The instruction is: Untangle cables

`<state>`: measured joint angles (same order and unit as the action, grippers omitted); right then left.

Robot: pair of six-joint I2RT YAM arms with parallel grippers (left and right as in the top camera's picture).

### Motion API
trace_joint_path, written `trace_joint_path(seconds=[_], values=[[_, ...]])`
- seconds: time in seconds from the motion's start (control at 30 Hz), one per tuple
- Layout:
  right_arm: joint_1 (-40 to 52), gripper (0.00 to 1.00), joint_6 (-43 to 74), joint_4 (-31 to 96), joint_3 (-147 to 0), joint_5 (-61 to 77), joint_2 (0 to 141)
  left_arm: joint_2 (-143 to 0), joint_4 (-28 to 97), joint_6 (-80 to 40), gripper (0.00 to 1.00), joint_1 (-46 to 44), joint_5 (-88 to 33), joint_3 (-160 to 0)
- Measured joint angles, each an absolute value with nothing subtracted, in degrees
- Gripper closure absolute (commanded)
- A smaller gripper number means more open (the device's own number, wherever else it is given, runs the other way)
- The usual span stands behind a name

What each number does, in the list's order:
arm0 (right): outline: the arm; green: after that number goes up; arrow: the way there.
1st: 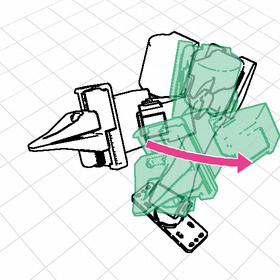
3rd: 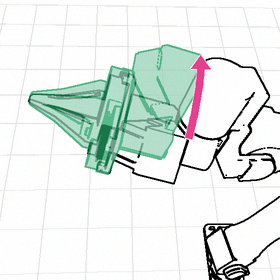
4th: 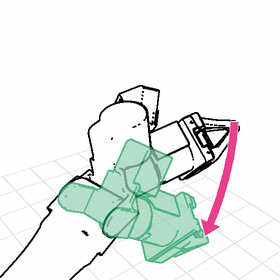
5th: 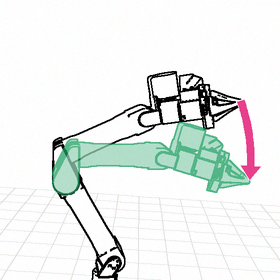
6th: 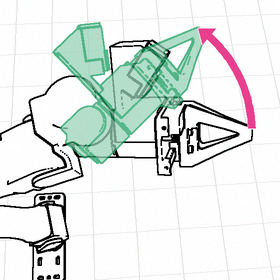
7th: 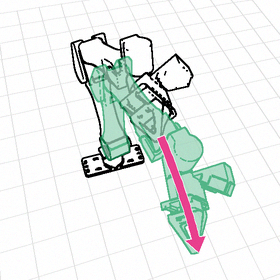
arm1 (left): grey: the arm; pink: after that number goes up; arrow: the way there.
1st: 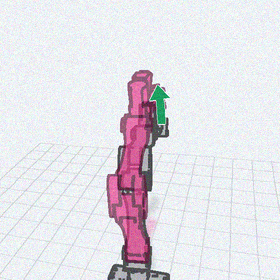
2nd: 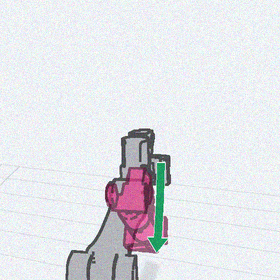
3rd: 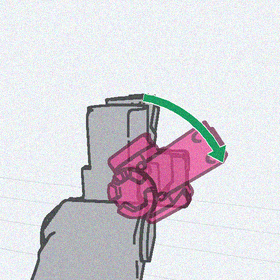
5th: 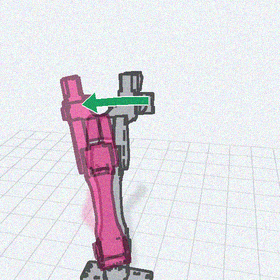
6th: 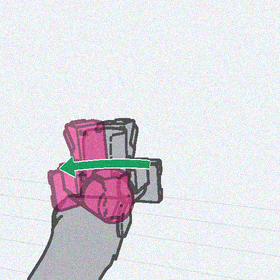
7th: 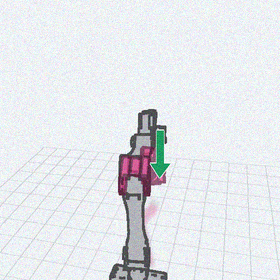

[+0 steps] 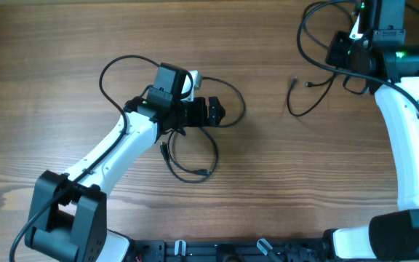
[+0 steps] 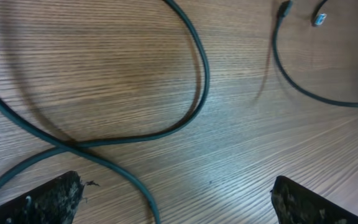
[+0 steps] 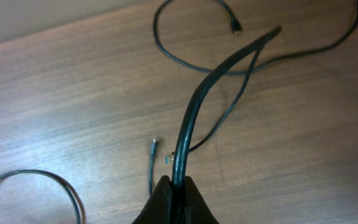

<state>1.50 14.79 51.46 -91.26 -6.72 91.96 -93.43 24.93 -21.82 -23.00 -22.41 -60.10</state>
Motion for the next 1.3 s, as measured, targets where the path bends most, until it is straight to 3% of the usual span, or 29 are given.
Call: trace_joint_path(seconds=[0.2, 0.3, 0.6, 0.67, 0.73, 0.8, 0.87, 1.3], values=[[-1.6, 0.96, 15.0, 55.7, -91.3, -8.9, 92.4, -93.4, 24.8, -23.1, 0.0, -26.0, -22.4, -60.1], [-3.9, 0.79, 15.2, 57.4, -91.3, -10.6, 92.4, -93.4, 24.7, -23.3, 0.0, -27.6, -22.2, -60.1], [-14.5, 0.66, 14.5, 60.7, -91.3, -12.3, 92.4, -93.4, 24.6, -23.2, 0.0, -28.4, -21.5, -60.1], [-16.3, 0.55, 14.1, 61.8, -91.3, -12.2, 92.4, -93.4, 24.6, -23.2, 0.0, -28.4, -21.4, -60.1], [-17.2, 0.29, 13.4, 62.3, -91.3, -11.6, 92.4, -93.4, 24.6, -23.2, 0.0, -28.4, -21.2, -60.1], [-17.5, 0.1, 11.2, 62.3, -91.3, -8.8, 92.4, -93.4, 24.6, -23.2, 0.0, -28.4, -20.6, -60.1], [-17.4, 0.01, 8.0, 62.3, -91.3, -5.0, 92.4, -93.4, 24.6, -23.2, 0.0, -28.4, -20.0, -60.1], [-17.4, 0.0, -3.0, 55.3, -85.0, 6.2, 99.1, -93.4, 24.6, -23.2, 0.0, -28.4, -19.4, -60.1]])
